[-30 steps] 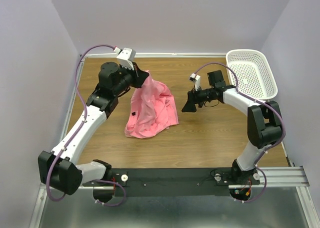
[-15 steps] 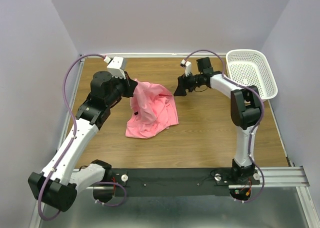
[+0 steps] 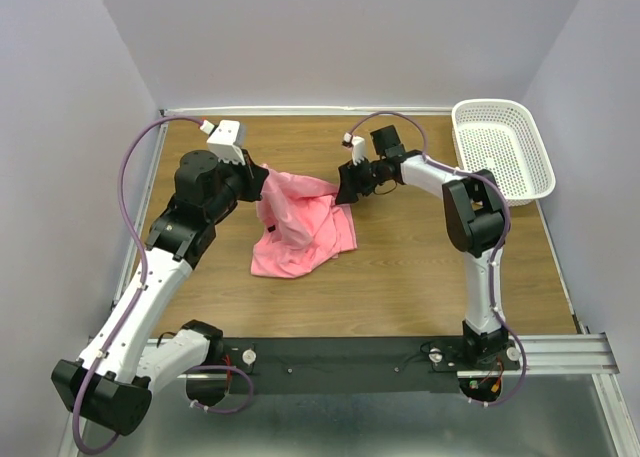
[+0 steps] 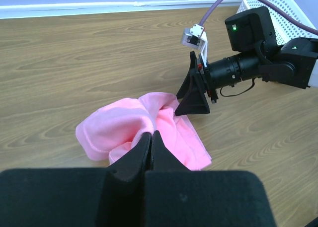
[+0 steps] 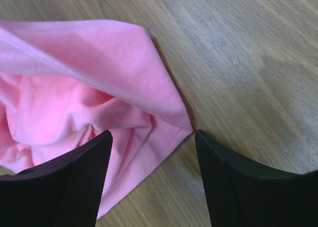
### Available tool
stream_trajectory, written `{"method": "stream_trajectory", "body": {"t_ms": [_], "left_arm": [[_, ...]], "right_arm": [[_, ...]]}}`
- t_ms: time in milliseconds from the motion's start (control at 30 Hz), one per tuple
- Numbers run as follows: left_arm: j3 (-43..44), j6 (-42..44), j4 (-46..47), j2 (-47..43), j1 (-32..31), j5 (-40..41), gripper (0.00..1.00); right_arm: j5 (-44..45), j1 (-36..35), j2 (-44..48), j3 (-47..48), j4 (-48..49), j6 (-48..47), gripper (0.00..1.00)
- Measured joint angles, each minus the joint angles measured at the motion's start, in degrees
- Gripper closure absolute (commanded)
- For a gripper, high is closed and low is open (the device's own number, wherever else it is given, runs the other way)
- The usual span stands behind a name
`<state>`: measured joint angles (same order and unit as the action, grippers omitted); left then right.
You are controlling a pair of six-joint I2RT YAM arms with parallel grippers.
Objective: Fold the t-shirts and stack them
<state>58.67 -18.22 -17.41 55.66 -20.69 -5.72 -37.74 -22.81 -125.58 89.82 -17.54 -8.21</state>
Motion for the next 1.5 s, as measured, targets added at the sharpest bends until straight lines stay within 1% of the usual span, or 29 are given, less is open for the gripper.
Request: {"method": "stream_trajectory", "body": {"t_ms": [233, 267, 333, 467, 567, 600, 633, 667, 733, 767, 800, 900, 967, 1033, 1167, 1200, 1267, 1333, 1500], "left_arm": [[0.1, 0.0, -1.3, -0.6, 0.0, 0.1, 1.00], [0.2, 0.1, -1.7, -0.8, 0.0, 0.2, 1.00], [0.4, 0.2, -2.3, -1.1, 0.0, 0.2, 1.00], [2.1, 0.5, -3.0, -1.6, 0.0, 0.5, 1.00], [3.4, 0.7, -3.4, -1.7, 0.0, 0.5, 1.00], [3.7, 0.7, -3.4, -1.7, 0.0, 0.5, 1.00], [3.8, 0.7, -3.4, -1.7, 0.0, 0.5, 1.00], [3.8, 0.8, -3.5, -1.7, 0.0, 0.5, 1.00], [3.9, 0.9, -3.7, -1.7, 0.0, 0.5, 1.00], [4.0, 1.1, -4.0, -1.7, 0.0, 0.6, 1.00], [4.2, 1.2, -4.5, -1.6, 0.0, 0.8, 1.00], [5.9, 1.7, -5.8, -1.4, 0.0, 2.1, 1.00], [7.5, 2.3, -6.7, -1.4, 0.0, 3.7, 1.00], [10.5, 3.1, -7.3, -1.6, 0.1, 5.9, 1.00], [16.1, 4.7, -6.6, -3.1, 0.1, 8.0, 1.00], [16.9, 5.0, -6.2, -3.6, 0.1, 8.1, 1.00], [19.1, 5.7, -4.6, -5.2, 0.1, 8.1, 1.00], [20.6, 6.6, -1.4, -7.6, 0.1, 7.5, 1.00], [22.0, 7.9, 5.6, -12.4, 0.1, 4.4, 1.00]], "right_arm": [[1.4, 0.0, -0.7, 1.0, 0.4, 2.7, 0.25], [1.5, 0.0, -0.7, 1.0, 0.4, 2.8, 0.30], [1.5, 0.0, -0.9, 1.2, 0.5, 3.0, 0.34], [1.5, 0.0, -2.0, 2.2, 1.1, 3.7, 0.37], [1.4, 0.1, -2.8, 3.1, 1.5, 3.9, 0.49], [1.4, 0.1, -3.1, 3.4, 1.6, 4.0, 0.61], [1.3, 0.1, -3.4, 3.7, 1.7, 4.1, 0.67], [1.2, 0.2, -3.8, 3.8, 1.9, 4.3, 0.79], [1.2, 0.2, -4.0, 3.8, 1.9, 4.4, 0.89], [1.2, 0.2, -4.1, 3.8, 1.8, 4.0, 0.96], [1.3, 0.2, -3.9, 3.8, 1.3, 3.8, 0.99], [3.2, 0.2, -2.2, 2.9, -0.6, 2.1, 0.99], [5.5, 0.3, 1.2, 2.0, -2.4, 0.4, 0.99], [7.7, 0.3, 6.9, 1.2, -4.5, -1.9, 0.99], [12.0, 0.6, 23.3, 1.7, -6.1, -6.3, 0.99], [13.2, 0.7, 28.5, 3.3, -6.2, -7.5, 0.99], [14.0, 0.8, 33.0, 6.1, -6.8, -8.5, 0.99], [15.4, 0.8, 38.4, 11.9, -8.3, -10.0, 1.00], [16.9, 0.8, 44.8, 21.9, -12.0, -11.7, 0.99]]}}
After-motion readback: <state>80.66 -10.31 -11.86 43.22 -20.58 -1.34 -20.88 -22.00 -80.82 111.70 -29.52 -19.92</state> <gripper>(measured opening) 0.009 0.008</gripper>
